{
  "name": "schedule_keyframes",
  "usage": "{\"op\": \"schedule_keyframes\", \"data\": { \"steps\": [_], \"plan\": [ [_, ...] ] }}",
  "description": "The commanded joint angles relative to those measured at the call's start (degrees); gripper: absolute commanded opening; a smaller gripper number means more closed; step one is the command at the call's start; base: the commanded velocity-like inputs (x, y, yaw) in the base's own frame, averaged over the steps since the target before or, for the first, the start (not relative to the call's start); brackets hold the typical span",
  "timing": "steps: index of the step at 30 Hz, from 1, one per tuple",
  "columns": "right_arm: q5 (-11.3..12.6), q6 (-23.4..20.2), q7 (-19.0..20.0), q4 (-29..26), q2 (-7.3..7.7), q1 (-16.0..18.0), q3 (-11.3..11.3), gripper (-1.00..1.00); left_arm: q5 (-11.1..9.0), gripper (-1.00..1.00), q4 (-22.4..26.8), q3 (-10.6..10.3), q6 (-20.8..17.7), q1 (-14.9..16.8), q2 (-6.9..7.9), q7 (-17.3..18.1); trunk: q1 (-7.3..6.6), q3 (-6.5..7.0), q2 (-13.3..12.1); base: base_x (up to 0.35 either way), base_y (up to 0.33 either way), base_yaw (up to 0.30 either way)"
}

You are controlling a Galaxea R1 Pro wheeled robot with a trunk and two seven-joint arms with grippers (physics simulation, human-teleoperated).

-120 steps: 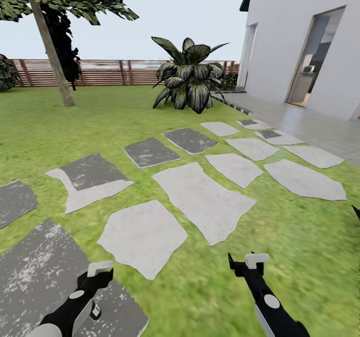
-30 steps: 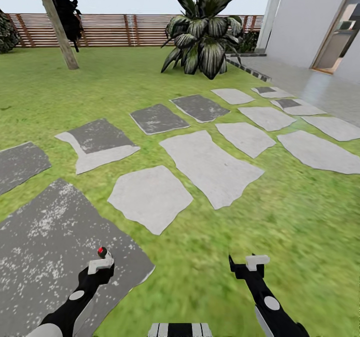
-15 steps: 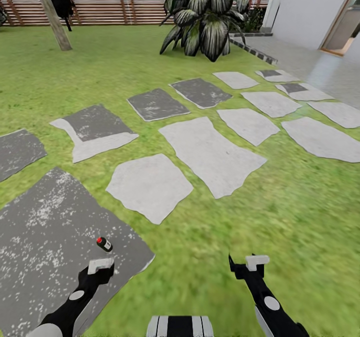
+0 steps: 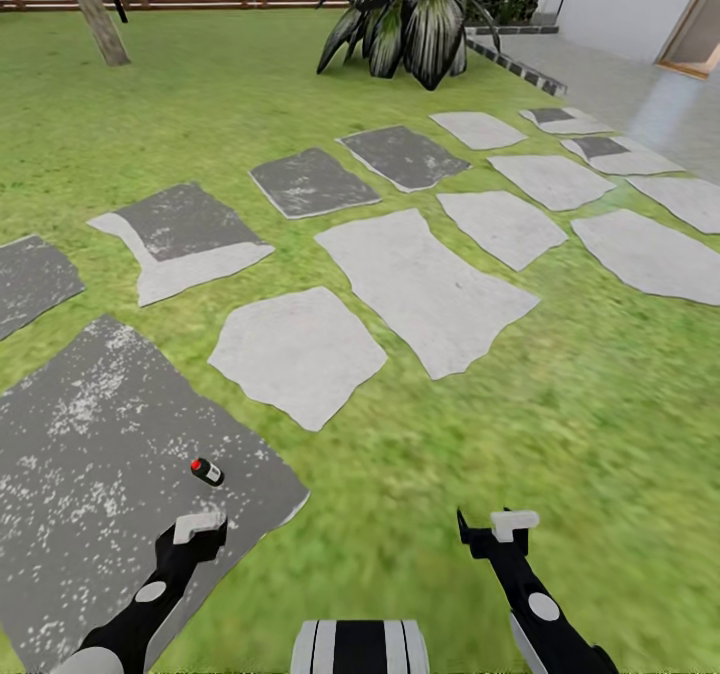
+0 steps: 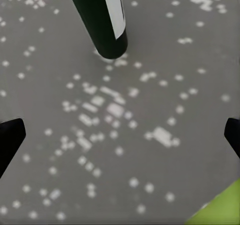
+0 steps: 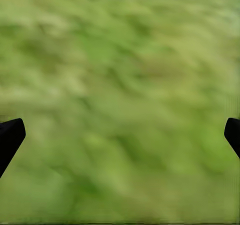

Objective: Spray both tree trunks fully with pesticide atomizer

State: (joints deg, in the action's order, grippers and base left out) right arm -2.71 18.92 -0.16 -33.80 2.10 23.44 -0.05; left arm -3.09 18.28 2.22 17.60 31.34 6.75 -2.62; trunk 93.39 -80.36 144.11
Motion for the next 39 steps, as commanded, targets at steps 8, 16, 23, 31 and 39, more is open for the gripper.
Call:
{"op": "schedule_keyframes", "data": {
  "steps": [8,16,23,31,39],
  "plan": [
    [-0.3,0.2,0.0,0.1,0.01,0.0,0.0,1.0,-0.3,1.0,-0.1,-0.1,0.4,0.0,0.02,0.1,0.09,-0.93,0.1,0.0,0.0,0.0],
    [-0.3,0.2,0.0,0.0,0.01,0.0,0.0,1.0,-0.3,1.0,-0.1,0.0,0.3,0.0,0.11,0.0,0.09,-0.93,0.1,0.053,0.023,0.0],
    [-0.3,0.2,0.0,0.0,0.01,0.0,0.0,1.0,-0.3,1.0,-0.1,0.0,0.3,0.0,0.11,0.0,0.09,-0.93,0.1,0.166,0.088,0.0],
    [-0.3,0.2,0.1,0.1,0.01,0.0,0.0,1.0,-0.4,1.0,-0.1,0.0,0.3,0.0,0.07,0.0,0.09,-0.93,0.1,0.052,0.014,0.0],
    [-0.3,0.2,0.2,0.0,0.01,0.0,0.1,1.0,-0.4,1.0,-0.1,-0.1,0.3,0.0,0.02,0.0,0.09,-0.93,0.1,0.147,0.061,0.0]
  ]
}}
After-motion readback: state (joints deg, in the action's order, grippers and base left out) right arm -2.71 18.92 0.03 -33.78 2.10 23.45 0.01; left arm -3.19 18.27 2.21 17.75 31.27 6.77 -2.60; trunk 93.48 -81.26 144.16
